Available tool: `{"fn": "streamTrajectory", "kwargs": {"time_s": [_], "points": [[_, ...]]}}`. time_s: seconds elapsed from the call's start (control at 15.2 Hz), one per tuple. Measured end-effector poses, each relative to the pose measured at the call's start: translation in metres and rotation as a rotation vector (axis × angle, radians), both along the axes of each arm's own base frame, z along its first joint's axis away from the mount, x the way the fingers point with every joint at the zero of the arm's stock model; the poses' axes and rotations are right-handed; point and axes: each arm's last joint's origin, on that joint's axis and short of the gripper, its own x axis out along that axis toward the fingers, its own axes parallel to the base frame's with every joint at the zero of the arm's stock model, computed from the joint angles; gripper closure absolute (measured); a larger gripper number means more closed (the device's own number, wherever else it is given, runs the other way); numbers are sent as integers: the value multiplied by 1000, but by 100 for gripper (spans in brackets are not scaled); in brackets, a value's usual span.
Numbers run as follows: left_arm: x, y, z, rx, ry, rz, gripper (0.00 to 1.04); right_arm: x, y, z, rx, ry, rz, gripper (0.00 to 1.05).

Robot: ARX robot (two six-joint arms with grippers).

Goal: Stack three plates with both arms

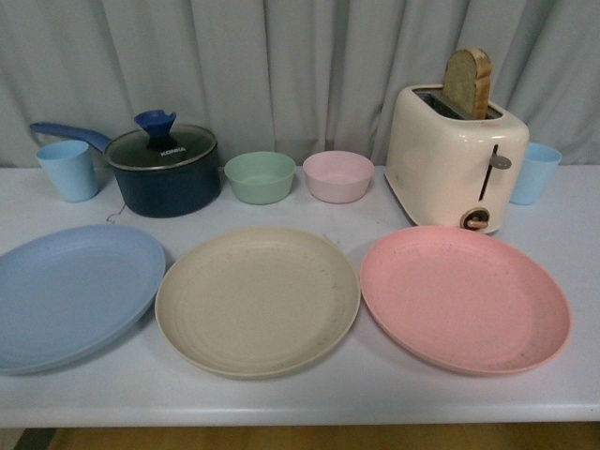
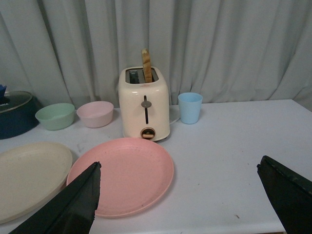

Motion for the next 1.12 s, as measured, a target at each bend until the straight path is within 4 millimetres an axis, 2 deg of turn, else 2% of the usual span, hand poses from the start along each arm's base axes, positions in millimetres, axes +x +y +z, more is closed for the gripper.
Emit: {"fn": "streamTrajectory", "kwargs": {"time_s": [0.79,0.85,0.92,0.99,1.12], "points": [[0,0,0,0,0,0,7,0,0,0,0,0,0,6],[-1,0,-2,-19,103,43,7,0,0,0,0,0,0,6],[4,-2,2,-30,379,148,7,0,0,0,-1,0,-2,6],[12,2,9,-41,485,220,7,0,0,0,-2,-1,2,6],[31,8,17,-98,518,227,7,0,0,0,-2,0,1,6]]}}
